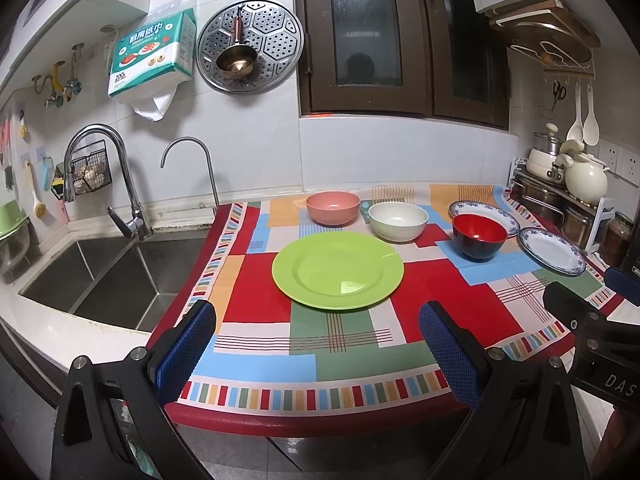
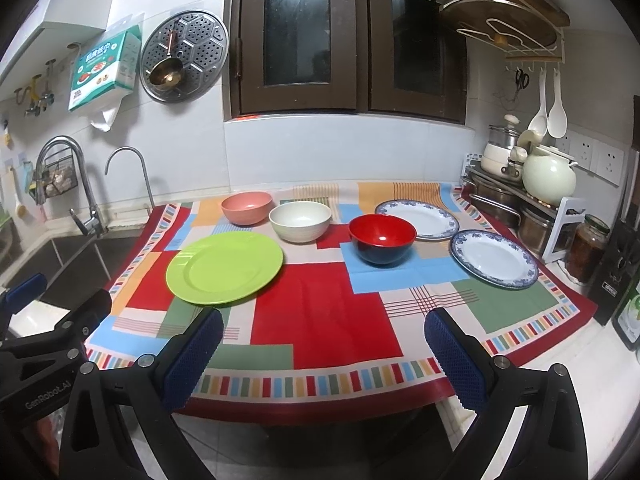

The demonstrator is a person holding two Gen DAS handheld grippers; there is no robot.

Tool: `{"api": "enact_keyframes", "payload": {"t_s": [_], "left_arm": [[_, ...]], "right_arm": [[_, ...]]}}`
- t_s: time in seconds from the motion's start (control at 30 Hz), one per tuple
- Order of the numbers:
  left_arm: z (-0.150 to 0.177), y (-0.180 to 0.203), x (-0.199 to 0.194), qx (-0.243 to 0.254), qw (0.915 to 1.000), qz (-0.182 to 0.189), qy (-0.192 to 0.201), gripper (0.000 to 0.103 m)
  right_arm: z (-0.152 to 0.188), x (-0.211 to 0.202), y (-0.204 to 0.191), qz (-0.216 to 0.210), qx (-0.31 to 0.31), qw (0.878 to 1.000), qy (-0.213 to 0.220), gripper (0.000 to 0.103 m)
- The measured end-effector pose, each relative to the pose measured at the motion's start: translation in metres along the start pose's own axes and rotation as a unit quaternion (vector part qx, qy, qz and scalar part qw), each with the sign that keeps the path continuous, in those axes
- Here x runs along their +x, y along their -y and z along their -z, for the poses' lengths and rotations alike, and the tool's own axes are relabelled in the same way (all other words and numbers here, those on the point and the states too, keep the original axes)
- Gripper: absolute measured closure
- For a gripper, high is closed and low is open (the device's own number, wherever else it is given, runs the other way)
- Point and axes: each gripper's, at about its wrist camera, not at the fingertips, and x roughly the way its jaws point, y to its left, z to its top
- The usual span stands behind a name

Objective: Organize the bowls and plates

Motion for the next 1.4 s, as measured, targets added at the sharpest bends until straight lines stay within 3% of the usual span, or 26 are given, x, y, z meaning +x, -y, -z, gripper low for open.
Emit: {"api": "enact_keyframes", "payload": {"t_s": [1.4], "left_arm": [[-0.0002, 0.0036, -0.0011, 0.0, 1.0, -0.004, -0.004, 0.0]], "right_arm": [[0.0017, -0.0001, 0.006, -0.004, 0.001, 1.0, -0.003, 0.001]]}}
